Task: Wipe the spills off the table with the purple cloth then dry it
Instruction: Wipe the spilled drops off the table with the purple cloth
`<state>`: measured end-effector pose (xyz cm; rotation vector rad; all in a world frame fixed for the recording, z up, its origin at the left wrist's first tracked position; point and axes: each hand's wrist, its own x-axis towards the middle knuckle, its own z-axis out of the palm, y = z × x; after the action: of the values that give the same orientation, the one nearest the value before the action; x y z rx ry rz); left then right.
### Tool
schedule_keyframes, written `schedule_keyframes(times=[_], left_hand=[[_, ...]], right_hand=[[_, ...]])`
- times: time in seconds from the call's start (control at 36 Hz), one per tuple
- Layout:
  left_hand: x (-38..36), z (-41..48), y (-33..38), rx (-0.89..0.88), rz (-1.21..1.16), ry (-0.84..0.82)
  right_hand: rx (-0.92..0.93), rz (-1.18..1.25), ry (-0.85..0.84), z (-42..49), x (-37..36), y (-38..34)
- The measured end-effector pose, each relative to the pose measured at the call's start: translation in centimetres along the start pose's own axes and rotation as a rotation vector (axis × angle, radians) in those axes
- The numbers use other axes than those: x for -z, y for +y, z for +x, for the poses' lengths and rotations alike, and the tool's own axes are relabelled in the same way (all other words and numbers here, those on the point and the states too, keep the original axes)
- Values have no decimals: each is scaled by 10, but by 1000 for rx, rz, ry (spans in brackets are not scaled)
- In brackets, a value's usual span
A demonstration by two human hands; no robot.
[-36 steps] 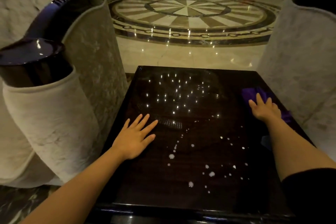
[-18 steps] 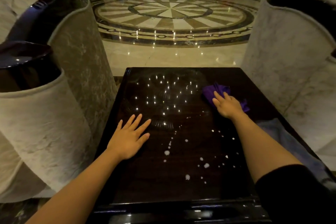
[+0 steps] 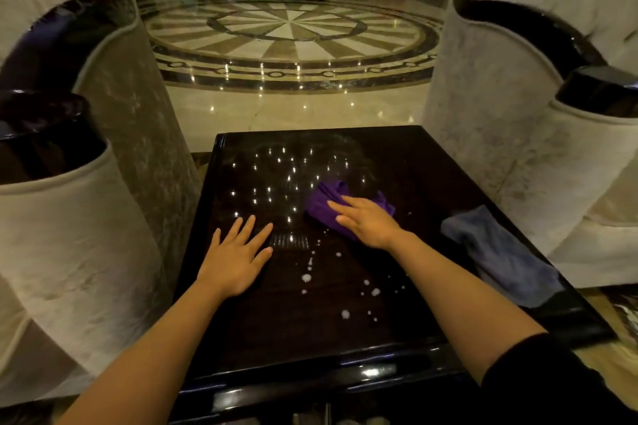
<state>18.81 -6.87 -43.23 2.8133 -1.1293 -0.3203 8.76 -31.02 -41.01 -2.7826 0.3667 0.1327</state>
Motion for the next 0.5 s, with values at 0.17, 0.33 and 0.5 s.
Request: schedule_keyframes(times=[0.17,0.33,0.5], left_hand=[[1,-1,1,3,19,1],[-4,2,-2,4,25,8],[-4,3,-1,9,41,1]], right_hand=[[103,-7,-5,-24,-9,-21],[207,-81,-42,-51,-18,-32],[305,-114,-67,-82,-21,-38]])
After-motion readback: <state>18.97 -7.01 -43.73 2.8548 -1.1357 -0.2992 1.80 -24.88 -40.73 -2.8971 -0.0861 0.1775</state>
